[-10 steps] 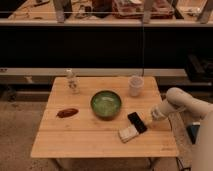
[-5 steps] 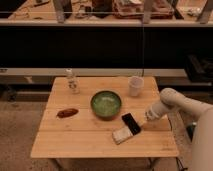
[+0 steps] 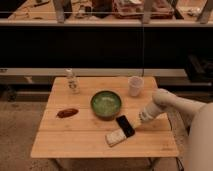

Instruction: Push the eraser across the table

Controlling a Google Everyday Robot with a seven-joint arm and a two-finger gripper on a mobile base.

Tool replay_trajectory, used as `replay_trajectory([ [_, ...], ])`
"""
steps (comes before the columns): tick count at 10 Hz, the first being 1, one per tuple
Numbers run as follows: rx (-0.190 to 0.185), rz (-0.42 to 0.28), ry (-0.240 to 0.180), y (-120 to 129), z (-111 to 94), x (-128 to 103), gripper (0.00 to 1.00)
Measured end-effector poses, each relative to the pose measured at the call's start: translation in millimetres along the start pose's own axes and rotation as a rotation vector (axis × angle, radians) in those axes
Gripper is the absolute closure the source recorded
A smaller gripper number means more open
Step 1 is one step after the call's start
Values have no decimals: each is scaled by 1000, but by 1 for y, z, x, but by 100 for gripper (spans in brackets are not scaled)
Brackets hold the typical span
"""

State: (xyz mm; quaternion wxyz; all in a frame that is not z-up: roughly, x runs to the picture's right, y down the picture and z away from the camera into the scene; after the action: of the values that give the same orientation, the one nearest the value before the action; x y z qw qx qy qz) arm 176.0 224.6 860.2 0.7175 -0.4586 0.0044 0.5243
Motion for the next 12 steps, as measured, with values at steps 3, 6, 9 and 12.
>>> replay_trajectory([
  [3, -25, -46, 37, 26, 15, -4, 100],
  [6, -34, -73, 67, 43, 26, -9, 100],
  [9, -35, -95, 96, 59, 38, -17, 100],
  [12, -17, -96, 120, 64, 45, -21, 94],
])
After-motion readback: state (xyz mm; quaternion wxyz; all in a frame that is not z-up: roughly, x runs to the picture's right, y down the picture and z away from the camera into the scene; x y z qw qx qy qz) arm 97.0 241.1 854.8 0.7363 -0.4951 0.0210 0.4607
